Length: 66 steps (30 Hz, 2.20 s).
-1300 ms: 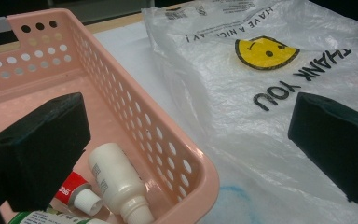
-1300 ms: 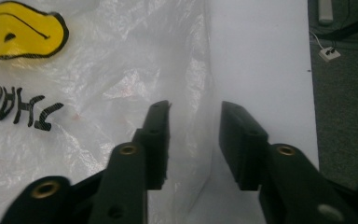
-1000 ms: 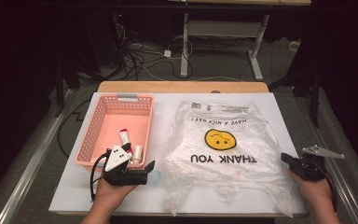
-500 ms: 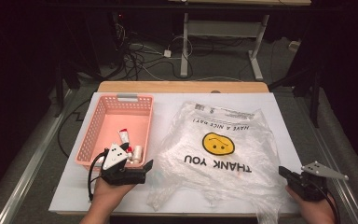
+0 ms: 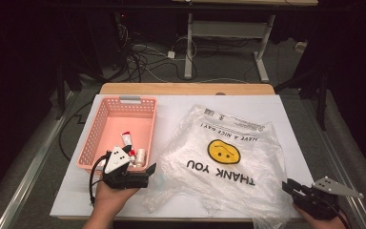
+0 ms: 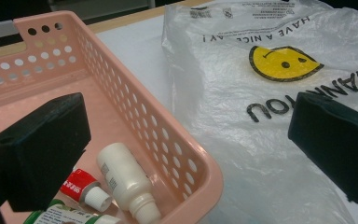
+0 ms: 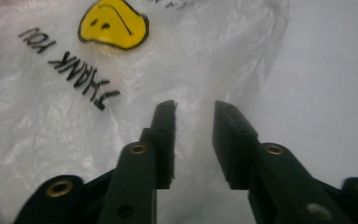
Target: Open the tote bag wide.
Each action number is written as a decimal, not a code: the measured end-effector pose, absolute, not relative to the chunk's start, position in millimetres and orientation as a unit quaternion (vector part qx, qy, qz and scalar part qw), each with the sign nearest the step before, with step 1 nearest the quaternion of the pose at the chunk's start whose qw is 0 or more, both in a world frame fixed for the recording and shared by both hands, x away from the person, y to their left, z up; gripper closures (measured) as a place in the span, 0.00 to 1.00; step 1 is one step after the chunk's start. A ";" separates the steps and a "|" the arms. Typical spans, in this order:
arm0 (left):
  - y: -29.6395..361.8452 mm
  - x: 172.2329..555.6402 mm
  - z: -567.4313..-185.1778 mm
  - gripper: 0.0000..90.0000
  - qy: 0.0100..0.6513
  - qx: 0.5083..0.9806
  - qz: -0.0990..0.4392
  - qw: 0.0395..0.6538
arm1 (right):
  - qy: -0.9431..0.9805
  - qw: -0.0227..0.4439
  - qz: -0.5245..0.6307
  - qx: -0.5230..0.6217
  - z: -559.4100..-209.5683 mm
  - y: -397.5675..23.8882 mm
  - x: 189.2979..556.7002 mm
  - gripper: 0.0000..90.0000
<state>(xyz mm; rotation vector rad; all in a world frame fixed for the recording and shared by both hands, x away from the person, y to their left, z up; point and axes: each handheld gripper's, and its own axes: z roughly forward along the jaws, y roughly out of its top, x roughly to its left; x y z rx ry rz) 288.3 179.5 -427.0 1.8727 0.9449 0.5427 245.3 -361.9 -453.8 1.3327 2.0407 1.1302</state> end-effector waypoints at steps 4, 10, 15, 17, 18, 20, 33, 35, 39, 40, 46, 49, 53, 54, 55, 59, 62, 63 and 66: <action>179.9 288.9 -427.4 0.00 0.389 0.762 0.215 0.470 | 0.735 0.237 0.423 0.473 -443.1 -361.9 254.9 0.71; 182.3 289.3 -427.7 0.00 0.394 0.760 0.201 0.476 | 0.730 0.250 0.428 0.470 -426.2 -363.5 318.1 0.66; 183.4 291.0 -428.7 0.00 0.397 0.757 0.196 0.480 | 0.728 0.250 0.417 0.484 -431.5 -362.7 363.0 0.63; 183.3 291.4 -428.5 0.00 0.397 0.757 0.198 0.479 | 0.725 0.247 0.412 0.493 -434.9 -362.9 378.5 0.62; 183.2 291.4 -428.4 0.00 0.396 0.759 0.198 0.478 | 0.724 0.245 0.410 0.497 -436.5 -363.3 386.2 0.61; 182.7 290.5 -427.8 0.00 0.395 0.760 0.202 0.475 | 0.722 0.244 0.408 0.503 -438.3 -364.0 400.9 0.59; 181.6 291.8 -430.2 0.00 0.401 0.757 0.195 0.478 | 0.725 0.199 0.374 0.543 -455.2 -367.2 484.8 0.21; 181.8 292.0 -430.5 0.00 0.402 0.757 0.194 0.478 | 0.735 0.193 0.359 0.541 -461.2 -365.8 491.4 0.21; 181.7 292.3 -431.3 0.00 0.401 0.758 0.192 0.477 | 0.752 0.162 0.356 0.531 -470.8 -362.9 495.8 0.34; 181.7 292.3 -431.3 0.00 0.401 0.758 0.192 0.477 | 0.752 0.162 0.356 0.531 -470.8 -362.9 495.8 0.34; 179.3 290.6 -430.6 0.00 0.399 0.759 0.192 0.477 | 0.789 0.166 0.348 0.478 -472.7 -342.2 486.8 0.78; 178.2 290.0 -429.8 0.00 0.398 0.760 0.191 0.477 | 0.797 0.158 0.346 0.469 -471.7 -338.0 484.7 0.97; 177.3 289.3 -429.6 0.00 0.395 0.762 0.190 0.476 | 0.791 0.176 0.344 0.473 -468.1 -338.7 482.5 1.00; 177.2 289.3 -429.6 0.00 0.395 0.762 0.190 0.477 | 0.787 0.183 0.347 0.477 -466.2 -340.9 482.5 1.00; 177.2 289.3 -429.6 0.00 0.395 0.762 0.190 0.477 | 0.782 0.190 0.349 0.480 -463.9 -343.5 482.4 1.00; 176.1 289.8 -429.7 0.00 0.392 0.764 0.187 0.477 | 0.763 0.221 0.353 0.494 -455.1 -357.8 482.8 1.00; 175.2 289.8 -430.0 0.00 0.391 0.765 0.186 0.476 | 0.750 0.234 0.357 0.505 -452.1 -367.8 483.2 1.00; 174.1 289.5 -429.7 0.00 0.389 0.766 0.183 0.477 | 0.736 0.245 0.359 0.518 -450.5 -379.4 483.5 1.00; 172.7 288.9 -428.6 0.00 0.387 0.767 0.183 0.478 | 0.723 0.257 0.358 0.532 -450.3 -392.2 483.4 1.00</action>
